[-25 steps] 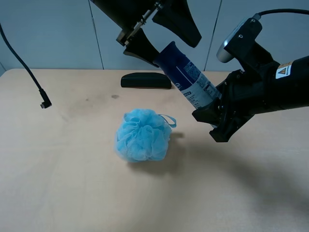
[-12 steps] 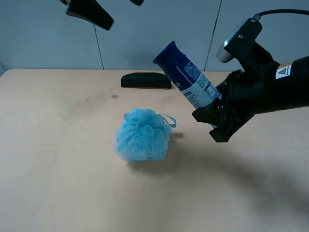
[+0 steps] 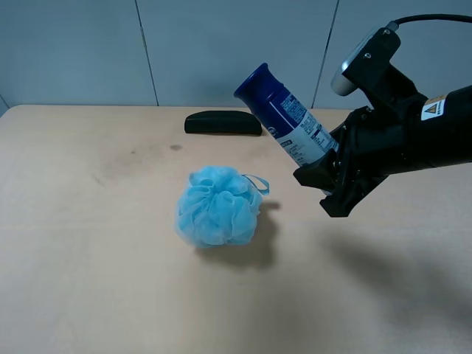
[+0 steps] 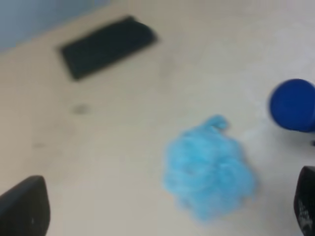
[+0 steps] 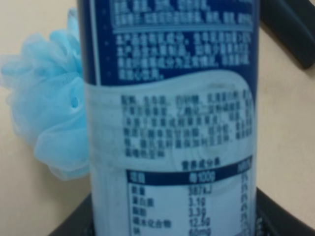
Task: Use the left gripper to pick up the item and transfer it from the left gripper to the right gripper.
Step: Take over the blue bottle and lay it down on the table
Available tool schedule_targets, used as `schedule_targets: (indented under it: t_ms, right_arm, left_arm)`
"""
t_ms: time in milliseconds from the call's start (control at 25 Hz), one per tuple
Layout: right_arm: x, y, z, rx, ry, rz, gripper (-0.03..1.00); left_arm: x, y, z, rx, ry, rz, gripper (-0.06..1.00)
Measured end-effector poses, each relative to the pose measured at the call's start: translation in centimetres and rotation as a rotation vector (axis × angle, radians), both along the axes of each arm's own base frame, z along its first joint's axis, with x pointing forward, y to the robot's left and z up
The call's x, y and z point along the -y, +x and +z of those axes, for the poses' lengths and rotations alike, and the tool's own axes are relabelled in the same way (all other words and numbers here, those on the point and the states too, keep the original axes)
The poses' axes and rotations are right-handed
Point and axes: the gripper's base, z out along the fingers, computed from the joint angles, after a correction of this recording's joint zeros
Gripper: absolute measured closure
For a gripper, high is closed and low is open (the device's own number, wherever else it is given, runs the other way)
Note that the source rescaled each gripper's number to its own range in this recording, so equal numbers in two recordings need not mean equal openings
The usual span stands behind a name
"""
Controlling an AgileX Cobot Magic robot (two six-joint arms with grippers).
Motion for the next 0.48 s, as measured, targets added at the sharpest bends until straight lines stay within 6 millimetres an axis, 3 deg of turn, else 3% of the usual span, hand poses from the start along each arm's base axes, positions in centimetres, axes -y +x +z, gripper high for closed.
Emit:
schedule_targets:
  t_ms: [120, 240, 480]
  right_arm:
    - [0.0, 0.0, 0.0, 0.000, 0.000, 0.000, 0.86]
    - [0.0, 0.0, 0.0, 0.000, 0.000, 0.000, 0.86]
    - [0.0, 0.0, 0.0, -0.001, 0.000, 0.000, 0.86]
  left_arm:
    - [-1.5, -3.0, 1.0, 0.074, 0.035, 0.047, -0.06]
    - [-2.9, -5.8, 0.7, 0.111, 0.068, 0.080, -0.06]
    - [-4.6, -11.1, -2.9, 0.098, 0.089, 0.095, -0.06]
